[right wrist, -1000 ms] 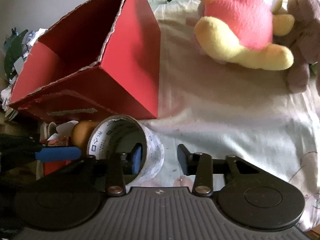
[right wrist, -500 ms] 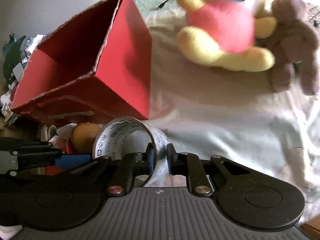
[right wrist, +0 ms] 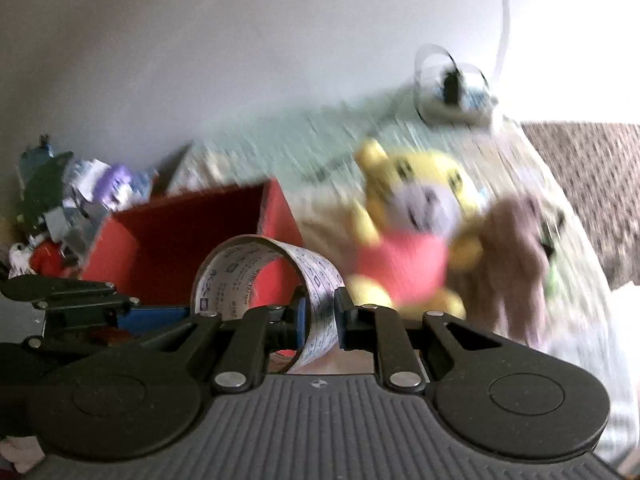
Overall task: Organize objects
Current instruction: 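Grasp the grey tape roll with the right tool and lift it, then lower the tape roll into the red box and open the right tool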
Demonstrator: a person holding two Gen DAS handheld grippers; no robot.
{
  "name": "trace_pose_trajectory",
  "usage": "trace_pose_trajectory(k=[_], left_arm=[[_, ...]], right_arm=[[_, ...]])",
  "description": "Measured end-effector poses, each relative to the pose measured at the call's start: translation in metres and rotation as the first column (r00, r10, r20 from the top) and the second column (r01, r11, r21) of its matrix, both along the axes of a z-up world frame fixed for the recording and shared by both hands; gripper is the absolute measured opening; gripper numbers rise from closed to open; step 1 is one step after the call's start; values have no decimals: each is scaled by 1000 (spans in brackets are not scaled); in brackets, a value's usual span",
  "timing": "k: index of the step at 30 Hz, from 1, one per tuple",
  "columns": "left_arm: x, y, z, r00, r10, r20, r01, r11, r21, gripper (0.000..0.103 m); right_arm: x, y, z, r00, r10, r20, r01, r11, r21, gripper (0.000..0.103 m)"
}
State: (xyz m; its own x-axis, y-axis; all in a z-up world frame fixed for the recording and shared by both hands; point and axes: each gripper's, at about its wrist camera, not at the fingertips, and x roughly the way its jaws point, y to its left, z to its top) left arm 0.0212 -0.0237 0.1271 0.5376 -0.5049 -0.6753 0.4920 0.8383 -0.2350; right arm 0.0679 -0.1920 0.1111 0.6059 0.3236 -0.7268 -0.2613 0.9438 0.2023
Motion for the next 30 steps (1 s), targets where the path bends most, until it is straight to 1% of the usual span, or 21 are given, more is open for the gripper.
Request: trace_pose_trajectory(k=[2,4,6,8,12,15,18,21,23,25,28,30], left_arm=[[9,16,9,999,33,17,-33,999,-4,18],[17,35,16,996,85,27,-85,996,-1,18],[29,47,13,992,127,18,-127,992,18,18],[40,60,8,985,172,1,-172,984,44,18],[62,79,-18,970,235,-62,-228,968,107,18],[77,91,-47,952,270,-143,-251,958,135,18],[92,92,-70,936,280,-212,-254,956,144,18],[98,89,-88,930,271,-249,-240,959,148,18],[100,84,-96,927,262,-269,-232,963,140,18],[103,80,-101,924,249,-291,-223,967,120,18],[101,70,-104,924,245,-293,-219,969,117,19],[101,65,-107,919,250,-304,-228,968,106,19]], right_arm=[[15,19,2,999,39,21,-39,999,8,16],[35,37,-4,997,79,-1,-79,997,14,16],[49,57,-7,992,123,-7,-123,992,21,17],[58,78,-10,986,165,-2,-165,986,8,17],[80,115,-36,973,219,-70,-222,974,-35,17],[90,132,-56,965,233,-122,-243,967,-76,16],[98,139,-71,955,245,-167,-266,957,-116,17],[101,134,-81,945,257,-200,-286,949,-132,16],[100,135,-80,939,287,-191,-319,934,-162,16],[101,134,-78,929,315,-193,-351,916,-196,15],[104,134,-78,908,368,-197,-409,880,-243,14],[107,133,-79,897,391,-203,-435,861,-264,14]])
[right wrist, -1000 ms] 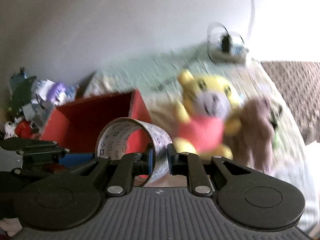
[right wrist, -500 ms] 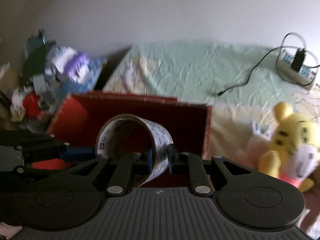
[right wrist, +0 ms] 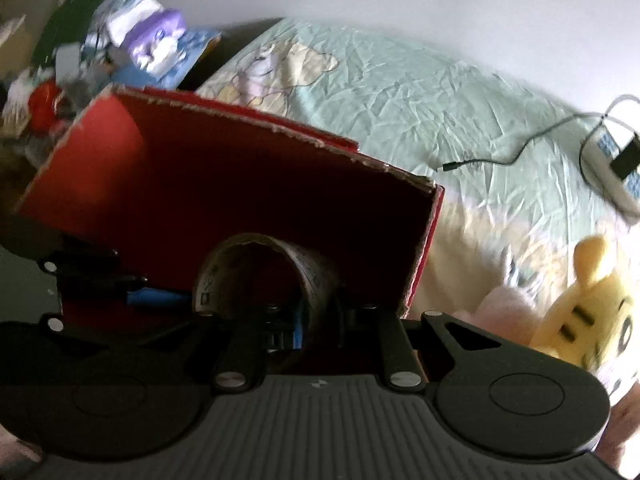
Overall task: Organize objects
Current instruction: 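Lower the tape roll into the red box and open the right tool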
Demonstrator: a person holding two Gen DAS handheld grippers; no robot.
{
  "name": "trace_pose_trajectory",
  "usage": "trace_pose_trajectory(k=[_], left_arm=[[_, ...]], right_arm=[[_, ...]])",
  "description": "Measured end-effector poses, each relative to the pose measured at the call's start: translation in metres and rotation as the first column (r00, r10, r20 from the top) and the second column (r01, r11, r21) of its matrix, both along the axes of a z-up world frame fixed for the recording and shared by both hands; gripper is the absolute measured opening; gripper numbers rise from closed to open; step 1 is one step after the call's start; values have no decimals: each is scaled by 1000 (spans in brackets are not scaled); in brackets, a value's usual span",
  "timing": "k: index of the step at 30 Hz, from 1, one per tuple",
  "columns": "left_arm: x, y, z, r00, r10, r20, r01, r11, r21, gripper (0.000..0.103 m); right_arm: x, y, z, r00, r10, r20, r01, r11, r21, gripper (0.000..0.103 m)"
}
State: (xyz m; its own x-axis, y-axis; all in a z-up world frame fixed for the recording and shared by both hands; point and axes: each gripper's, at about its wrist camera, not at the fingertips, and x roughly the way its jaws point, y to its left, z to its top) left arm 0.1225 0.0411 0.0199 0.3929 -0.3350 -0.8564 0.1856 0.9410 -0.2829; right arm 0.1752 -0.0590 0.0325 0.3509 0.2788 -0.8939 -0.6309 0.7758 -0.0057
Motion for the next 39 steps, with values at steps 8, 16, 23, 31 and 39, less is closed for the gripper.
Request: trace_pose_trajectory(k=[8,16,23,31,39], left_arm=[[14,-2,-1,999,29,-27,-28,999,16,19],[26,15,-6,997,75,-27,-73,996,43,50],[14,55,8,976,208,64,-213,973,84,50],[10,76,5,948,300,106,-315,930,190,51],[11,67,-1,955,288,67,-295,914,278,52]], right_arm=[[7,4,-6,999,27,30,-26,999,-44,13],[17,3,0,994,-68,86,65,997,32,29],[11,-20,12,986,-110,-124,142,946,292,28],[-10,21,-28,954,-40,-298,126,953,275,28],[-1,4,-46,935,-225,-275,291,929,227,22]])
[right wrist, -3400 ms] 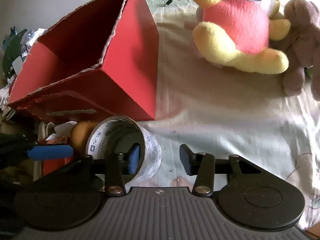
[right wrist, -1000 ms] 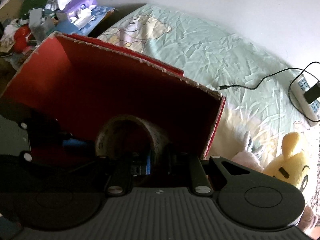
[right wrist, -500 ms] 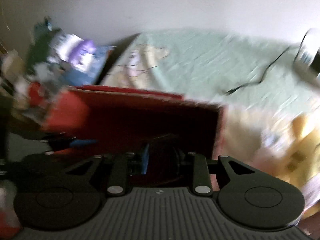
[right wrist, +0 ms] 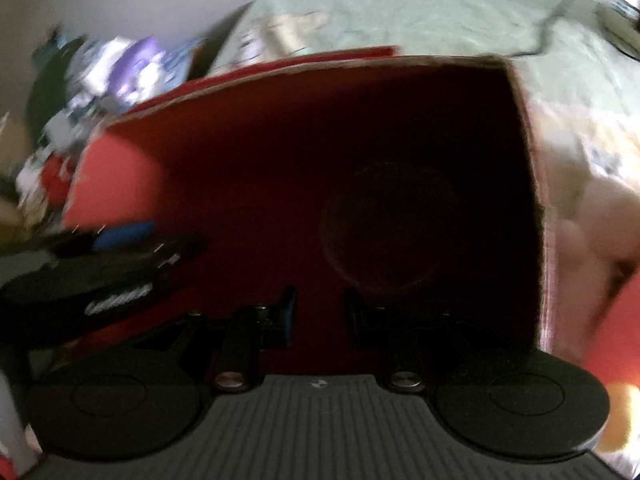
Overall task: Organize objects
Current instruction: 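Lower the tape roll into the red box and open the right tool, then move the right tool back to the wooden stamp beside the box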
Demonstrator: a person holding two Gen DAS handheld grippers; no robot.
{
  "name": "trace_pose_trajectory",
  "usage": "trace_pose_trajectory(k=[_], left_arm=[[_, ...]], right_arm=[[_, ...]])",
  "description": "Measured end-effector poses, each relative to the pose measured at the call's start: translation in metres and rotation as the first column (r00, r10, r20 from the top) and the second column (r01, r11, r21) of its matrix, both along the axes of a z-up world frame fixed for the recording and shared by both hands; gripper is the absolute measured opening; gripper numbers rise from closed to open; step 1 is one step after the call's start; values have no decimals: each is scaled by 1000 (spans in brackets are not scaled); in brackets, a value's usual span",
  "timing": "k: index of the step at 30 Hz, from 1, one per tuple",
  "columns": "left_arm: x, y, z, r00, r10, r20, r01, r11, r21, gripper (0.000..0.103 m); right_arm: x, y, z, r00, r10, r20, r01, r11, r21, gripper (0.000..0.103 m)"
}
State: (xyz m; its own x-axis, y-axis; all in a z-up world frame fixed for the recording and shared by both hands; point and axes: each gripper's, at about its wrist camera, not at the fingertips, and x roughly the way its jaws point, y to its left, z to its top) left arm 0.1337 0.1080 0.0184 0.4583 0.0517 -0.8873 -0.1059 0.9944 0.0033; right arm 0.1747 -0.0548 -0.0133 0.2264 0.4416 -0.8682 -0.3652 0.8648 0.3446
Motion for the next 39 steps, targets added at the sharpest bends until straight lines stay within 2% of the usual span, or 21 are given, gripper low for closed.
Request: trace_pose_trajectory(k=[5,7,8,10,17,21,23,30,39], left_arm=[[-4,-10,0,1000,7,-17,-6,998,69,53],[-5,-12,0,1000,9,-21,-7,997,83,53],[-6,-12,0,1000,12,-21,-11,996,85,53],[-6,-11,0,999,22,-26,-20,996,83,53],[-7,-13,0,999,26,-29,-23,994,104,53],[-6,-17,1,999,30,-27,-26,989,146,54],[-8,-19,2,999,27,-22,-23,988,154,57],[-20,-20,13,999,35,11,-36,986,160,57],[-45,-34,34,997,32,69,-44,981,187,57]], right_arm=[[-18,9,3,995,-23,98,30,997,-75,23],[-27,14,2,994,-13,109,25,994,-106,26],[-28,12,1,996,-18,90,27,995,-93,29],[-31,6,-1,999,-20,45,22,998,-56,29],[-41,3,5,998,-25,50,27,999,-34,29],[-47,-2,11,998,-27,54,28,1000,-9,29],[-51,-3,14,997,-25,67,25,1000,5,29],[-66,-13,25,986,-51,157,44,998,45,30],[-84,-27,30,970,-78,230,56,993,100,31]])
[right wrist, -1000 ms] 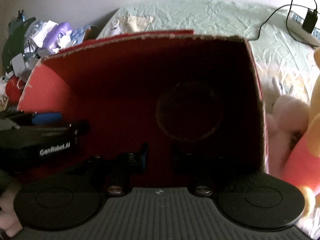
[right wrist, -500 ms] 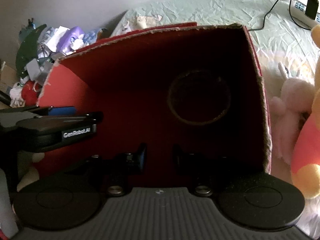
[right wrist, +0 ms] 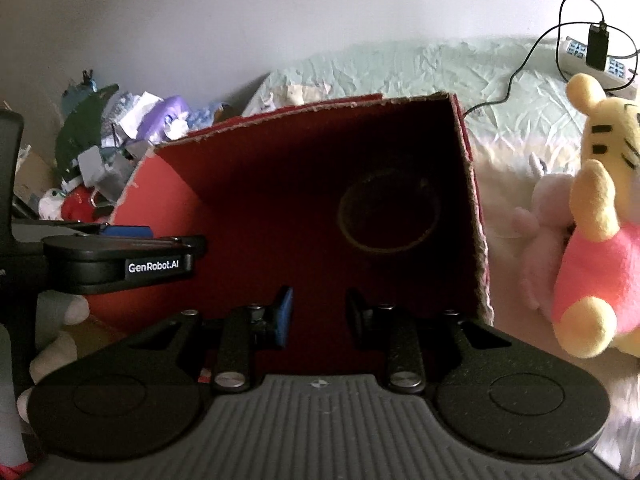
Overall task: Organize objects
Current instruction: 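Move the right tool back to the wooden stamp beside the box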
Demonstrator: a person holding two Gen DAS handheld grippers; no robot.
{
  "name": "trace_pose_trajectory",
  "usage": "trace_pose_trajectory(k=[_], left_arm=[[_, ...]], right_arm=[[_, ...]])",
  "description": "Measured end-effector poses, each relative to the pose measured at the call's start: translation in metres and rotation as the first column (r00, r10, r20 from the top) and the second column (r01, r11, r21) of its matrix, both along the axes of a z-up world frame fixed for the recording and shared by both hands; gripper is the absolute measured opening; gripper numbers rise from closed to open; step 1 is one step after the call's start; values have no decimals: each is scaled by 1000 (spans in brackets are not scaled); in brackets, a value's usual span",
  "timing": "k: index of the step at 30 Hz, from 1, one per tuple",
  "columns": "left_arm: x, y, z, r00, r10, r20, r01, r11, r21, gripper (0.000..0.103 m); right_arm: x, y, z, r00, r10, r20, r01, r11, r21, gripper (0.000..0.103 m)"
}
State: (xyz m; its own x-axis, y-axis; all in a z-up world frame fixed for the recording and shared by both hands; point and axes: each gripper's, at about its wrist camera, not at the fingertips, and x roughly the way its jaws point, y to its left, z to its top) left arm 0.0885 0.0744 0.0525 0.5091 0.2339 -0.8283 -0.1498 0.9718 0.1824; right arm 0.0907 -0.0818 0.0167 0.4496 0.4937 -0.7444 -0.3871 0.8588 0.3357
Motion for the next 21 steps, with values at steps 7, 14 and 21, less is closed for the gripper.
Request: trace_pose_trajectory(k=[7,14,21], left_arm=[[-20,-11,15,999,4,43,-4,1000,12,57],[-46,-16,31,996,-6,90,5,1000,11,57],[-92,-19,44,986,-79,146,83,996,-17,57]], right_arm=[[-12,-15,9,999,-7,45,5,999,50,31],[-28,-30,17,996,32,88,-41,993,108,31],[-43,-62,26,992,87,96,-110,956,272,31]])
